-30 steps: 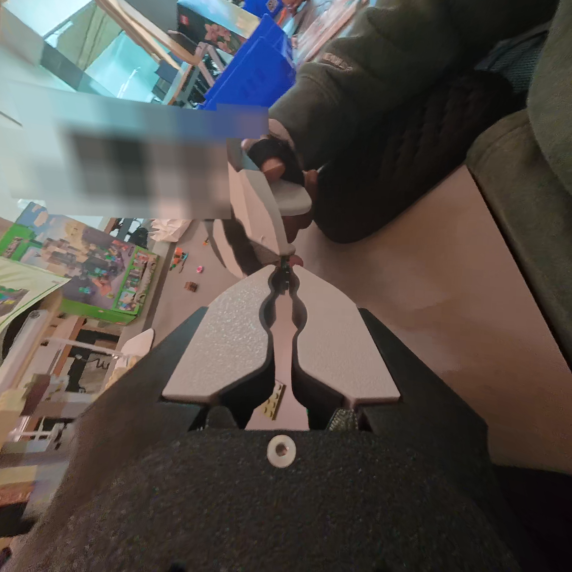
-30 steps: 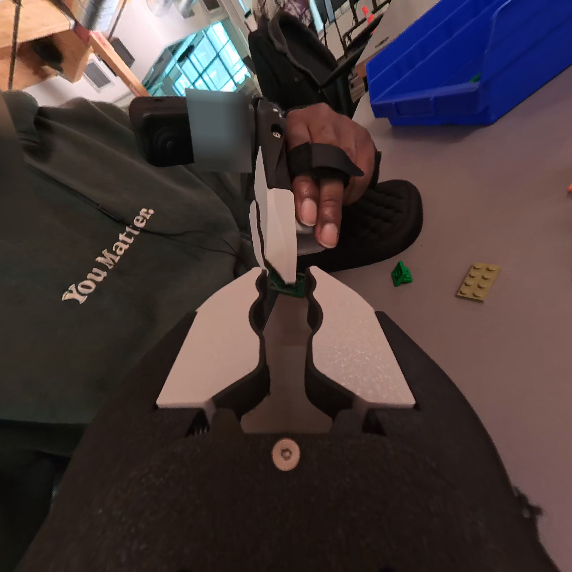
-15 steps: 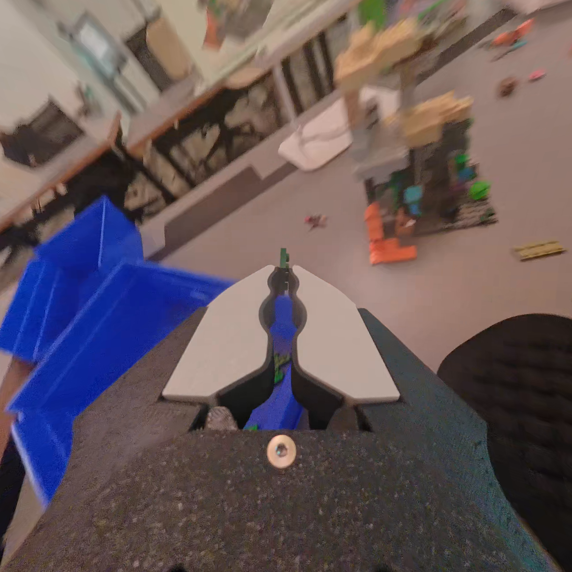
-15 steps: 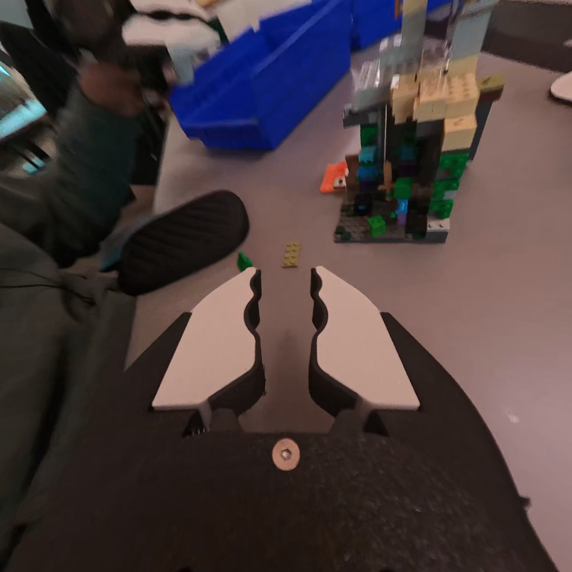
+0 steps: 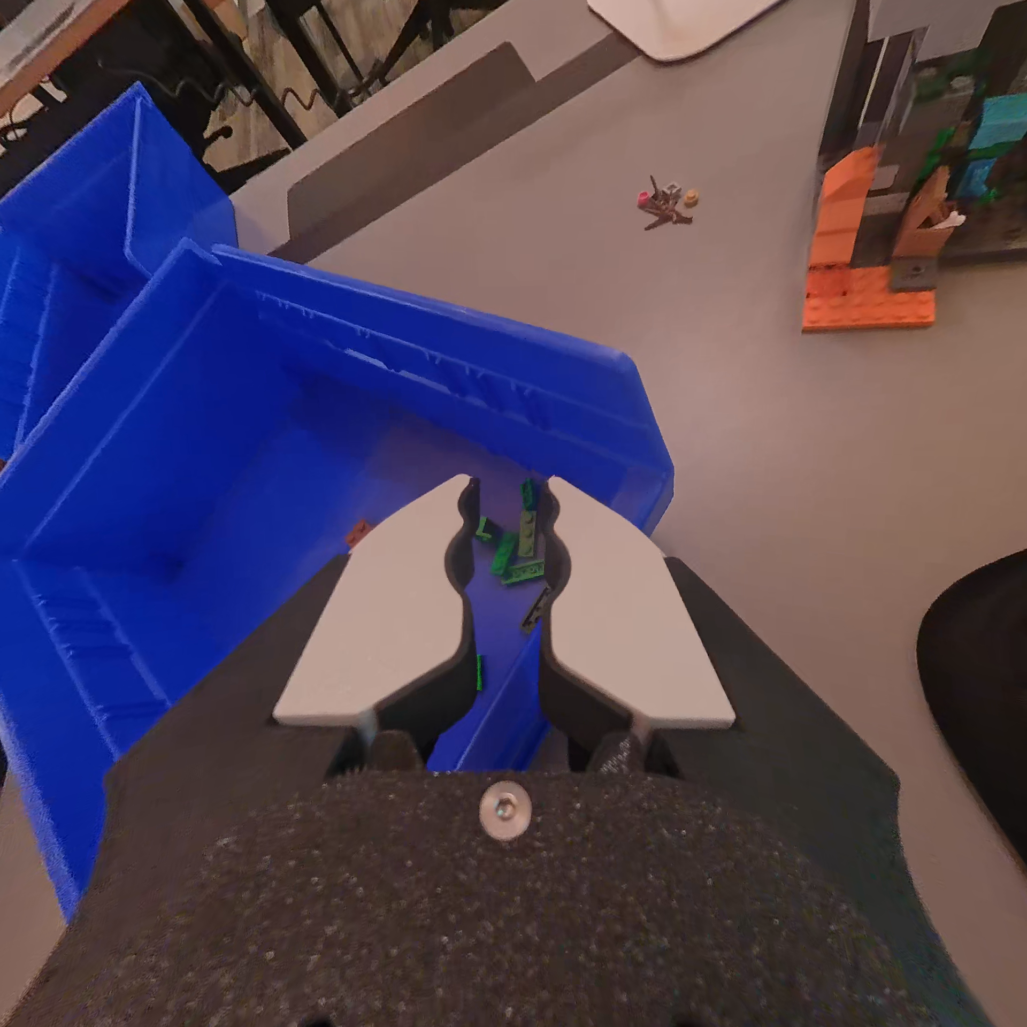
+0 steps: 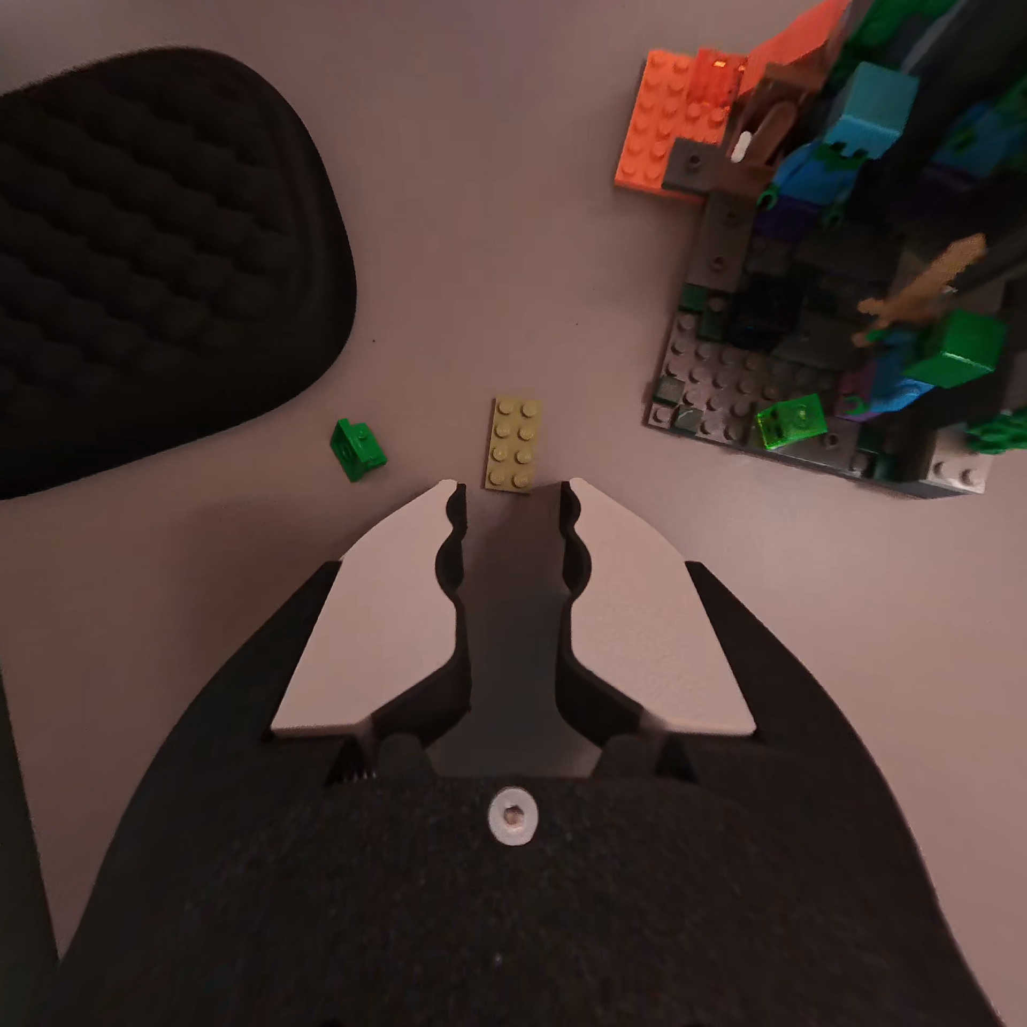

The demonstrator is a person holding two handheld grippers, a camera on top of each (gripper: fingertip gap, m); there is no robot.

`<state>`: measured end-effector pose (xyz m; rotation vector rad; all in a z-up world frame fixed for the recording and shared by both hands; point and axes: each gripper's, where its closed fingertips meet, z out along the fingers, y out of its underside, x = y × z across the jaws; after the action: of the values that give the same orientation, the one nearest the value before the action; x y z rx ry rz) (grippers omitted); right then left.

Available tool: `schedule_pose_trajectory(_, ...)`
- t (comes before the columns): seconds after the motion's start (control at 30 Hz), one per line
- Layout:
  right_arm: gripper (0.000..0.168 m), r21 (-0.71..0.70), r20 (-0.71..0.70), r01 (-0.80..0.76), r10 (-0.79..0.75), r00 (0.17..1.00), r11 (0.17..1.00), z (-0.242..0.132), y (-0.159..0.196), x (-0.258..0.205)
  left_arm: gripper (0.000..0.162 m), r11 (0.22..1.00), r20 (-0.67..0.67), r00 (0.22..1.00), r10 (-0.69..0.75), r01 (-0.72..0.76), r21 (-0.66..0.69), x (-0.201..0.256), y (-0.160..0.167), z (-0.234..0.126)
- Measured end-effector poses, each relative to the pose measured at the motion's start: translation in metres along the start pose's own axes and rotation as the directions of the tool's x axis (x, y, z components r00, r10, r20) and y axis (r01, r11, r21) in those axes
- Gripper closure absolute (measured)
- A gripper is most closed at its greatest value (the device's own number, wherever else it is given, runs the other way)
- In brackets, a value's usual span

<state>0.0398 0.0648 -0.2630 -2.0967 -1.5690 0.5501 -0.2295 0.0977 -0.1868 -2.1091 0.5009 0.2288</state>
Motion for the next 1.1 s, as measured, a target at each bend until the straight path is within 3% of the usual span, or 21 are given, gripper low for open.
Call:
schedule_pose_trajectory(0.13,0.142,-0.043,-0.018,0.018,-0.019,1.000,0.999,0.004,-0.004,0.002,0.144,0.991,-0.028,1.000,0.011,-0.008,0.133,0.009,-0.020,-0.015)
schedule_pose_trajectory(0.27,0.153,-0.054,-0.010,0.036,-0.036,0.999,0.998,0.006,-0.006,0.004,0.149,0.938,-0.115,0.983,0.146,-0.100,0.333,0.051,-0.054,-0.043)
schedule_pose_trajectory(0.47,0.153,0.051,0.053,0.030,-0.033,0.998,0.998,-0.001,-0.006,-0.006,0.146,0.813,-0.282,0.833,0.475,-0.294,0.502,0.158,-0.064,-0.063)
schedule_pose_trajectory(0.6,0.153,0.221,0.269,-0.075,0.013,0.963,0.973,-0.033,-0.019,-0.031,0.139,0.771,-0.392,0.722,0.570,-0.304,0.560,0.210,-0.060,-0.066)
schedule_pose_trajectory(0.73,0.153,0.336,0.490,-0.165,-0.022,0.871,0.927,-0.065,-0.028,-0.061,0.136,0.649,-0.372,0.604,0.705,-0.338,0.681,0.249,-0.068,-0.082)
schedule_pose_trajectory(0.93,0.153,0.422,0.611,-0.173,-0.138,0.780,0.890,-0.088,-0.031,-0.089,0.150,0.472,-0.238,0.492,0.837,-0.432,0.768,0.272,-0.079,-0.096)
schedule_pose_trajectory(1.03,0.155,0.486,0.604,-0.226,-0.138,0.785,0.844,-0.098,-0.039,-0.083,0.157,0.485,-0.239,0.502,0.831,-0.445,0.753,0.266,-0.081,-0.099)
schedule_pose_trajectory(1.1,0.153,0.528,0.568,-0.236,-0.132,0.813,0.816,-0.101,-0.043,-0.074,0.157,0.532,-0.244,0.554,0.796,-0.448,0.719,0.251,-0.085,-0.095)
